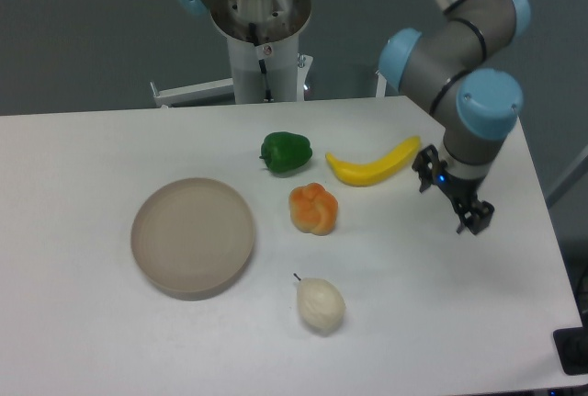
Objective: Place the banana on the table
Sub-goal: 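Lift the open gripper up and away from the banana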
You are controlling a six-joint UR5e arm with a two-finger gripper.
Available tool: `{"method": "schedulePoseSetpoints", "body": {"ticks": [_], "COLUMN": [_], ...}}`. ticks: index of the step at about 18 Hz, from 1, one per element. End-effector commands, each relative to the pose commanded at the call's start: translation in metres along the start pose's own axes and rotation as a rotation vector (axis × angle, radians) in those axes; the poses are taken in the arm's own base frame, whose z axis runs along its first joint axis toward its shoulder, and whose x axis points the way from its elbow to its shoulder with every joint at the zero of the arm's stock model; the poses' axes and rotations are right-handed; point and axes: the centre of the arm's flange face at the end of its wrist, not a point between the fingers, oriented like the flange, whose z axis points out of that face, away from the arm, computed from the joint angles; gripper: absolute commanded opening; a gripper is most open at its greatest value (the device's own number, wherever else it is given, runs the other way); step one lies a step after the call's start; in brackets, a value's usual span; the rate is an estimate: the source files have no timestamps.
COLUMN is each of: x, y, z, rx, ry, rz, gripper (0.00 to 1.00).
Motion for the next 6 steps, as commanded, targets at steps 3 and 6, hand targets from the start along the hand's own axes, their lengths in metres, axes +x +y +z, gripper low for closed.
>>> {"method": "schedulePoseSetpoints", "body": {"ticks": [3,6], "x": [-0.0036,-0.0030], "y": [-0.0011,-0.0033], "z": [0.0036,0.0063], "rx": [0.002,0.002], "ry": [0.004,0.009], "rz": [-0.006,-0.011], "gripper": [1.00,1.00]}}
